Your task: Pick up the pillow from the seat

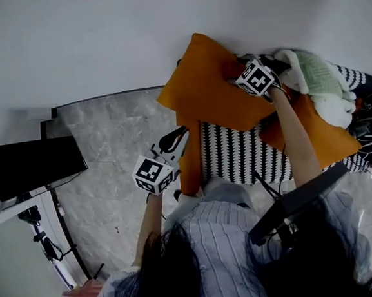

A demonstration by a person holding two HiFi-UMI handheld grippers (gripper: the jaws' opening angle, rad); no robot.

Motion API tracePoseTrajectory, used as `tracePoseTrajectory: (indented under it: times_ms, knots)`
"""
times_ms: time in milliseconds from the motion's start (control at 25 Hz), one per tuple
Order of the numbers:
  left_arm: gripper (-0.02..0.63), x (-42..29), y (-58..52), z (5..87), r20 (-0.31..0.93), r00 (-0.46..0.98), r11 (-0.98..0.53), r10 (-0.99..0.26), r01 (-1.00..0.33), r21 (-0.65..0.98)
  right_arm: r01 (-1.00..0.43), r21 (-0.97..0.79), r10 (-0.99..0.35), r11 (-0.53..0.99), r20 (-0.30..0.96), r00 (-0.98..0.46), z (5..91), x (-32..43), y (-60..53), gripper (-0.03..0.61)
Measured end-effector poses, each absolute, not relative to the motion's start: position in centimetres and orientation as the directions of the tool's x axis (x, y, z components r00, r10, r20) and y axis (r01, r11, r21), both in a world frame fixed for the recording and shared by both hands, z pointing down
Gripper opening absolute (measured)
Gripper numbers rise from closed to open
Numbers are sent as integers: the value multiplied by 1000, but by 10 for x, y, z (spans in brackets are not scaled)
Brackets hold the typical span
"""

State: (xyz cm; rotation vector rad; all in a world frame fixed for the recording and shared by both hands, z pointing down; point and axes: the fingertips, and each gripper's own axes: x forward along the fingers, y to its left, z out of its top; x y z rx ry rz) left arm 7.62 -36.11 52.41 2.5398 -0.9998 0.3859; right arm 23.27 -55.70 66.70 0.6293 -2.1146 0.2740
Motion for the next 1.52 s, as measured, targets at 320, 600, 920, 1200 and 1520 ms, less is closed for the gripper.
tracePoseTrajectory:
  times_ms: [320, 600, 920, 1200, 1520]
  knots:
    - [25, 72, -373, 530, 382, 695, -651, -609, -713, 260, -496, -90, -183, 864, 861, -474, 689, 224, -563, 325]
    - [25, 68, -368, 543, 403, 686, -639, -606, -722, 267, -537, -69, -231, 841, 850, -473, 695, 222, -566, 282]
    - [25, 68, -358, 537, 402, 688, -646, -604, -718, 258, -584, -39, -301, 811, 828, -473, 677, 225, -546, 153]
    - [25, 50, -346, 528, 395, 665, -622, -634, -742, 250, -666, -126, -307, 735, 814, -494, 651, 215, -519, 126]
    - [25, 32, -325, 520, 366, 650, -589, -666, -759, 276, -697, -160, -360, 699, 764, -536, 619, 203, -486, 94]
